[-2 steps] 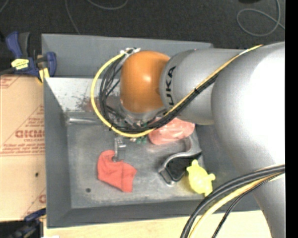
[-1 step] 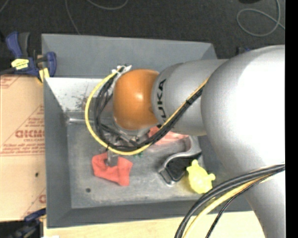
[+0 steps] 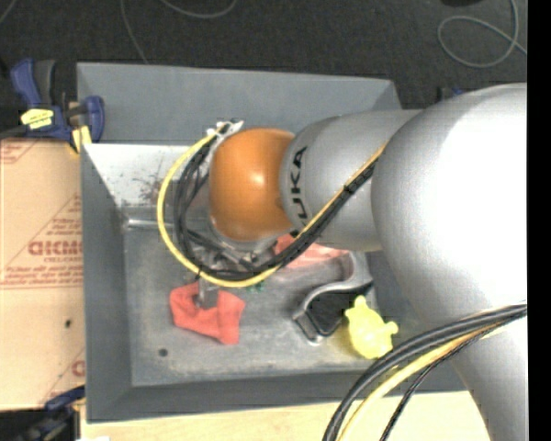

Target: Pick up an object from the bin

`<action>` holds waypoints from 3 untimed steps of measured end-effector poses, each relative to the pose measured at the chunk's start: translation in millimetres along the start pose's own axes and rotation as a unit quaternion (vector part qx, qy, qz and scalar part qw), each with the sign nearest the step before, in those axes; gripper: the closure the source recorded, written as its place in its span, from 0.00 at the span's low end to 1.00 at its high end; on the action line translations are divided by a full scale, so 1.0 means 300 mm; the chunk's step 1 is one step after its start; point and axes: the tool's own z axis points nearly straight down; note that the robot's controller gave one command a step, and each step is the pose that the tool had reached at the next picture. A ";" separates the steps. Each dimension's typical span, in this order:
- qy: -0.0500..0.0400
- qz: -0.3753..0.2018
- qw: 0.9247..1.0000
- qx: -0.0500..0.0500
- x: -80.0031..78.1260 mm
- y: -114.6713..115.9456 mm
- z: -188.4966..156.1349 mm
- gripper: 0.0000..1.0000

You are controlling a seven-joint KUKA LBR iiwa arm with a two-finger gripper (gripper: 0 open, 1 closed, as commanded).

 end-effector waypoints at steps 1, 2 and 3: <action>-0.002 -0.052 0.999 0.000 -0.037 -0.067 -0.177 1.00; -0.002 -0.051 0.999 -0.001 -0.037 -0.066 -0.177 1.00; -0.004 -0.074 0.997 0.000 -0.060 -0.017 -0.573 1.00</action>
Offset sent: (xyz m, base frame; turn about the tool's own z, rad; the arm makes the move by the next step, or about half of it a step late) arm 0.0000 0.0000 0.0000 0.0000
